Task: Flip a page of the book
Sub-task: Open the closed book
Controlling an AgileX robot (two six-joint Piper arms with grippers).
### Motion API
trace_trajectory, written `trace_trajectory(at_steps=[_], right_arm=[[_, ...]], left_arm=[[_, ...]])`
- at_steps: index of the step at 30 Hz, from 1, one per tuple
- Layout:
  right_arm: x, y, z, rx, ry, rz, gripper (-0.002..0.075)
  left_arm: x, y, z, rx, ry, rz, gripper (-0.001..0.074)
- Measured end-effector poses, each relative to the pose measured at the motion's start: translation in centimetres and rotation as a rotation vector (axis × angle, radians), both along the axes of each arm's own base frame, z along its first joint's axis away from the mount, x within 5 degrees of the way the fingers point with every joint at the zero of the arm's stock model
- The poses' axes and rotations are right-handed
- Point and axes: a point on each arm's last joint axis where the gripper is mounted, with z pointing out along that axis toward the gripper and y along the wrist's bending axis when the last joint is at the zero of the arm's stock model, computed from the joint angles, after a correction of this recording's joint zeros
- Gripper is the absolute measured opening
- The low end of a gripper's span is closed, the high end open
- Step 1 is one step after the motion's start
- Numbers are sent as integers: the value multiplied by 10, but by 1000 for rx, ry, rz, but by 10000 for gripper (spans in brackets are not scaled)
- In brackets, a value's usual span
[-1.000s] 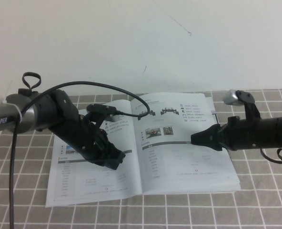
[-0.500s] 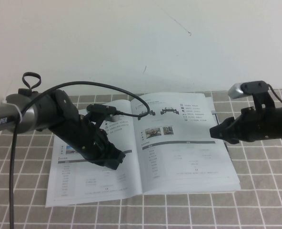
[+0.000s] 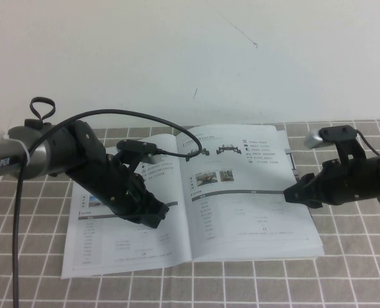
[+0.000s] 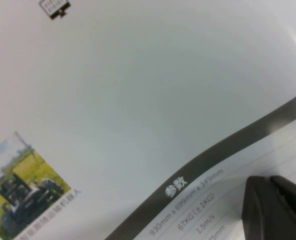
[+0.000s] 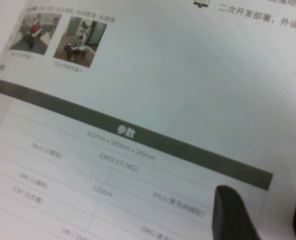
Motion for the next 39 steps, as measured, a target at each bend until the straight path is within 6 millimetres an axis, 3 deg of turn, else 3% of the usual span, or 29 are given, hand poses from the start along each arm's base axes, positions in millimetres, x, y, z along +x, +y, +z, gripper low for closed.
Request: trace_trajectory(at_steps=[39], right_arm=[[0, 1, 0, 29, 13, -5, 283]], left_arm=[[0, 0, 0, 0, -1, -2, -4]])
